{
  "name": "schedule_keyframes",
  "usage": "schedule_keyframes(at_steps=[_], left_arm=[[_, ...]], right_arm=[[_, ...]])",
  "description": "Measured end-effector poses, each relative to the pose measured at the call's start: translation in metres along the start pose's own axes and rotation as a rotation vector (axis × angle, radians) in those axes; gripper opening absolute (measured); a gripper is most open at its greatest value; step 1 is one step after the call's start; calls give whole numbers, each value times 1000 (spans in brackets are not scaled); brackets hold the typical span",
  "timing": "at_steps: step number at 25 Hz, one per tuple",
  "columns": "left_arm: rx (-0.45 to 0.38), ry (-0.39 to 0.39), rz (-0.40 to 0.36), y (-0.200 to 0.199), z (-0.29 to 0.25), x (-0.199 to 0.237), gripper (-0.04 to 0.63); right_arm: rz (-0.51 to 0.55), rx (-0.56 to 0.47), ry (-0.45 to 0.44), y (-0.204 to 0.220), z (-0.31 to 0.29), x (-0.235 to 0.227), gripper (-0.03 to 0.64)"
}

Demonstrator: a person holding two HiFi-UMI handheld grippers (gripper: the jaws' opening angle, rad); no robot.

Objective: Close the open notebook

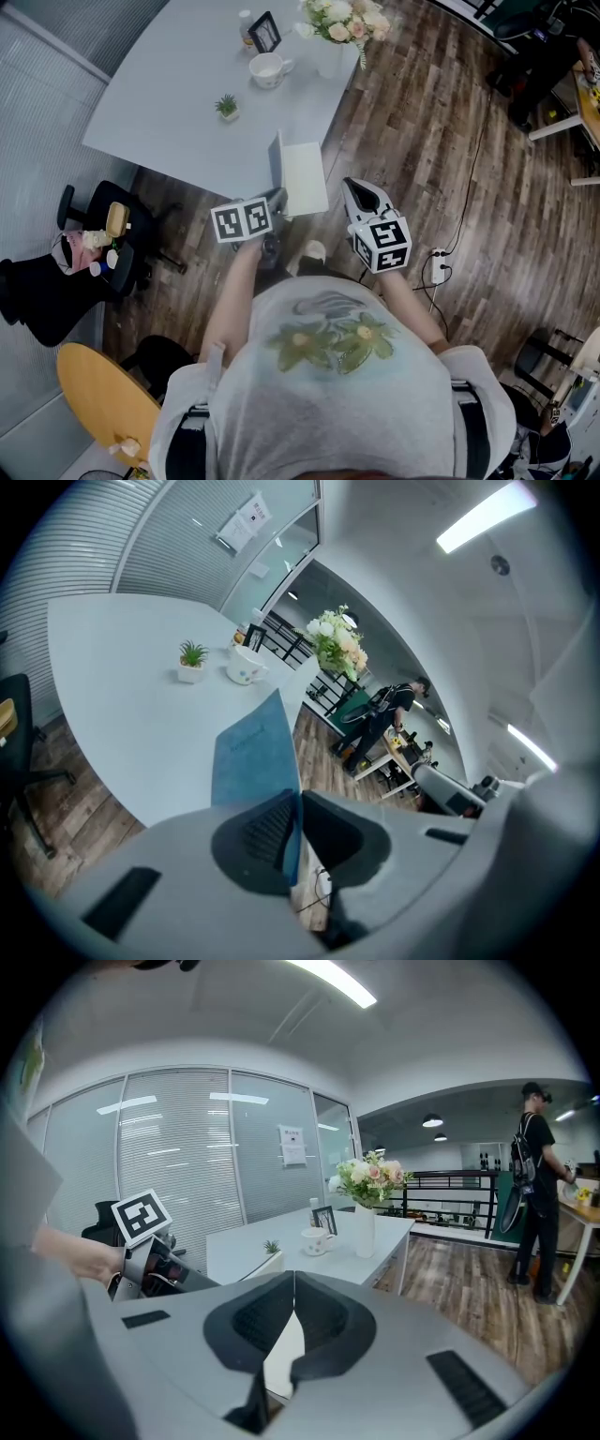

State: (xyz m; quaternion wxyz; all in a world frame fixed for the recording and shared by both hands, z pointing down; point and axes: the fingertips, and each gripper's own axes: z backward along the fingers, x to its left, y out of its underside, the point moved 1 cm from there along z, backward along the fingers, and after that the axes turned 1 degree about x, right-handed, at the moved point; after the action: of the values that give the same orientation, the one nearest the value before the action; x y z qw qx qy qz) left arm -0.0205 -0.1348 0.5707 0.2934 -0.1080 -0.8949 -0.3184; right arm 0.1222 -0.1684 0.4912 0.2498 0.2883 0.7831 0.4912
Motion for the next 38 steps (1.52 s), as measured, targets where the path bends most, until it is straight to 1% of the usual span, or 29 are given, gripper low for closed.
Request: schedule_keyframes(at_steps=[19, 38], left_arm=[[31, 11, -24, 7, -24, -13, 34], [79, 11, -38, 16, -52, -24, 35]], right_arm=[[-13, 16, 10, 13, 10, -8, 18], [-16, 20, 51, 17, 21, -23, 18]])
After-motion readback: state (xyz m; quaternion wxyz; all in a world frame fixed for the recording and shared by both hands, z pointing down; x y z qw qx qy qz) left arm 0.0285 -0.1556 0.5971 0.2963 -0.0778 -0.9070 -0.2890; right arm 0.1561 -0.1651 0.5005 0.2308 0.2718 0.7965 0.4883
